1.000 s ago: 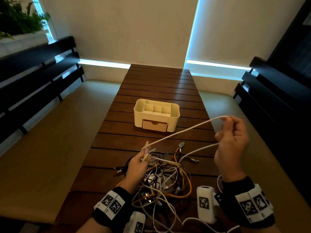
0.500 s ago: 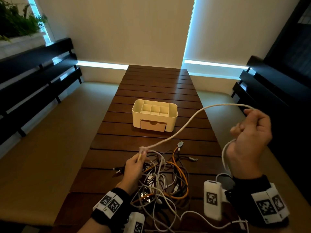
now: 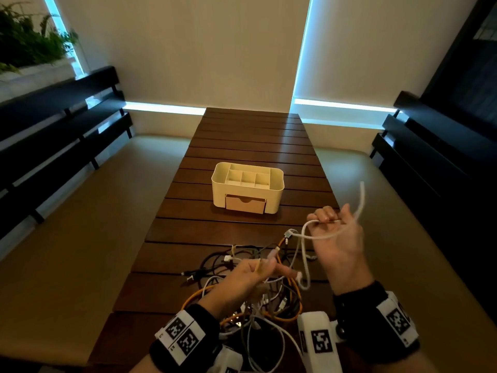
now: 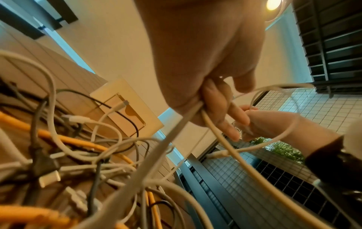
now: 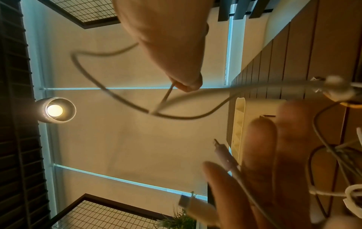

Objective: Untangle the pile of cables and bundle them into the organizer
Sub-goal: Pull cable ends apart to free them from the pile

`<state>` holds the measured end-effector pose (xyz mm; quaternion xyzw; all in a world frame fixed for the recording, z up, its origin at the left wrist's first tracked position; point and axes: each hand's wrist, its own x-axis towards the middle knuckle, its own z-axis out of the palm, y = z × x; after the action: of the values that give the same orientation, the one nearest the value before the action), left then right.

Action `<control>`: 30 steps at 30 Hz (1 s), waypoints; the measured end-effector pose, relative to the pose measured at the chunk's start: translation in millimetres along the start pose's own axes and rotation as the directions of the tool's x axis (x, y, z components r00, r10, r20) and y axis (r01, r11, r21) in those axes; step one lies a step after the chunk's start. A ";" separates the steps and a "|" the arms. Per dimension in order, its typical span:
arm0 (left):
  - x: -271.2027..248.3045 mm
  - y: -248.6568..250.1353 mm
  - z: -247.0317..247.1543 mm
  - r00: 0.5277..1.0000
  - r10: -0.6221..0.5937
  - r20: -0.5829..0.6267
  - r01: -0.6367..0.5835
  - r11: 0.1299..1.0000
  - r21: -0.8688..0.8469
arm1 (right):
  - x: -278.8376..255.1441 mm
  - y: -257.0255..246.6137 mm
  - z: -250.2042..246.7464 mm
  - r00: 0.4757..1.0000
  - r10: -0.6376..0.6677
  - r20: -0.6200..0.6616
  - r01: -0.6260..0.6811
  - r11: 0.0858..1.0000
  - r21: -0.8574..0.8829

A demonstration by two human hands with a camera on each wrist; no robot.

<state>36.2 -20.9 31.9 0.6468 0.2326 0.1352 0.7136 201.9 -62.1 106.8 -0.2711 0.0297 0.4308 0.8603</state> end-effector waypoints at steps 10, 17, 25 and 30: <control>9.8 -2.8 10.3 0.970 -0.225 -0.091 0.210 0.966 -0.152 | 0.8 -6.3 3.6 1.000 -0.001 0.023 -0.002 0.993 0.122; 24.0 6.7 5.6 0.949 -0.308 -0.071 0.228 0.822 -0.521 | 0.4 1.2 3.2 0.999 0.021 0.031 -0.025 0.989 0.142; 22.0 19.7 -3.0 0.960 -0.171 -0.220 0.025 0.840 -0.543 | 0.7 8.1 -11.3 0.995 0.044 -0.089 -0.051 0.996 -0.069; 20.1 19.9 -14.9 0.943 -0.141 -0.303 -0.056 0.827 -0.560 | 10.9 20.5 -42.8 0.996 -0.030 -0.084 -0.031 0.761 -0.648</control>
<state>48.0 4.3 47.5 0.3710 0.3136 0.2878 0.8253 201.0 -65.4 58.2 -0.5708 -0.0828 0.4021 0.7111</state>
